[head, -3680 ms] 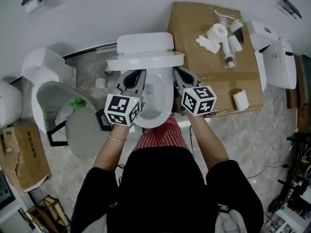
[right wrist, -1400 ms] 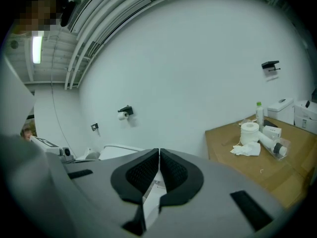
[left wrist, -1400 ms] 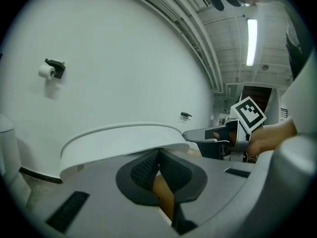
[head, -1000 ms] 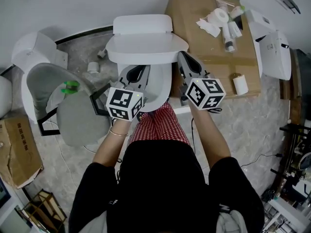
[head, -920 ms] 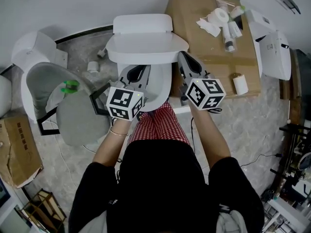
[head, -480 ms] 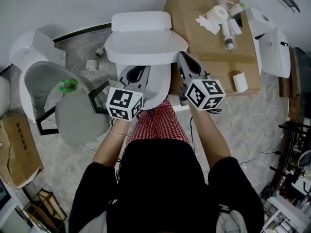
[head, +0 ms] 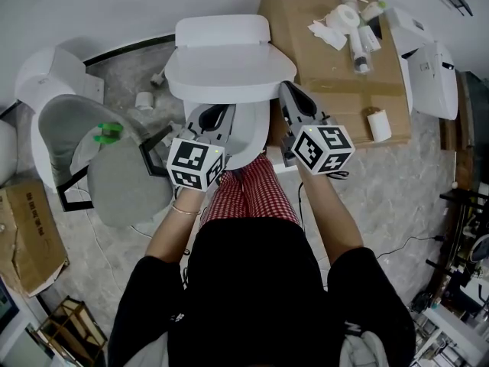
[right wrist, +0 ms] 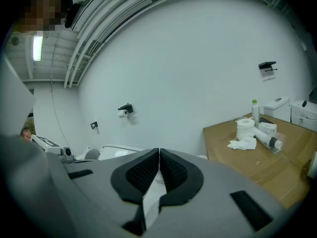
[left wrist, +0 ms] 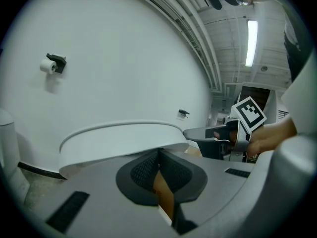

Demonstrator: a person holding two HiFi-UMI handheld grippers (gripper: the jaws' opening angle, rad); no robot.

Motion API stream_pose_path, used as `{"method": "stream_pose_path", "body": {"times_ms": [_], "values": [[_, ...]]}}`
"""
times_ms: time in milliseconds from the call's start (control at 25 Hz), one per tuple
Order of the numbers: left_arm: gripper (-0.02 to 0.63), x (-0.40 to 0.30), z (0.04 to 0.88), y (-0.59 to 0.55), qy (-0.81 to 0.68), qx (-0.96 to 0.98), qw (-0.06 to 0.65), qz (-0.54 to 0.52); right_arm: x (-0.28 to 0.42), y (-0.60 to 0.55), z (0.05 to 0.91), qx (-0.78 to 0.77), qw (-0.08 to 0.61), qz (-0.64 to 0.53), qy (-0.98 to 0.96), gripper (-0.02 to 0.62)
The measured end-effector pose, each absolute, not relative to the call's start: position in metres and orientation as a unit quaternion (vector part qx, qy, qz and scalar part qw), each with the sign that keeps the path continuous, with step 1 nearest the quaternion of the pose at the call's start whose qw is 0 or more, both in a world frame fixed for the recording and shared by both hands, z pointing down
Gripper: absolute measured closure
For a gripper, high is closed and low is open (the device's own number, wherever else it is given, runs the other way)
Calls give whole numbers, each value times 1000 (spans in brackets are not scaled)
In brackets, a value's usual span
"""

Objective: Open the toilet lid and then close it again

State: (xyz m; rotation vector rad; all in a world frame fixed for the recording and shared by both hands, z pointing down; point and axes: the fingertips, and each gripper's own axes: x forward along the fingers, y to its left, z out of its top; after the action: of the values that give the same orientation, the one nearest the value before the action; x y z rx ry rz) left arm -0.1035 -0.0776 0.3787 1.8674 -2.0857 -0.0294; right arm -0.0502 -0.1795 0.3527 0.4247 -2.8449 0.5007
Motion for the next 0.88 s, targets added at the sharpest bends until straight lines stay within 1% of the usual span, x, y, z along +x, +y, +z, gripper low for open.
{"method": "stream_pose_path", "body": {"times_ms": [560,880], "values": [[601,-96,388,-71,-737,654,173,-19,-41,-171,360,134,117,157,-972,572],[603,-87,400,-58,-744,641,186,-16,-33,-160,372,129,125,157,-971,572]]}}
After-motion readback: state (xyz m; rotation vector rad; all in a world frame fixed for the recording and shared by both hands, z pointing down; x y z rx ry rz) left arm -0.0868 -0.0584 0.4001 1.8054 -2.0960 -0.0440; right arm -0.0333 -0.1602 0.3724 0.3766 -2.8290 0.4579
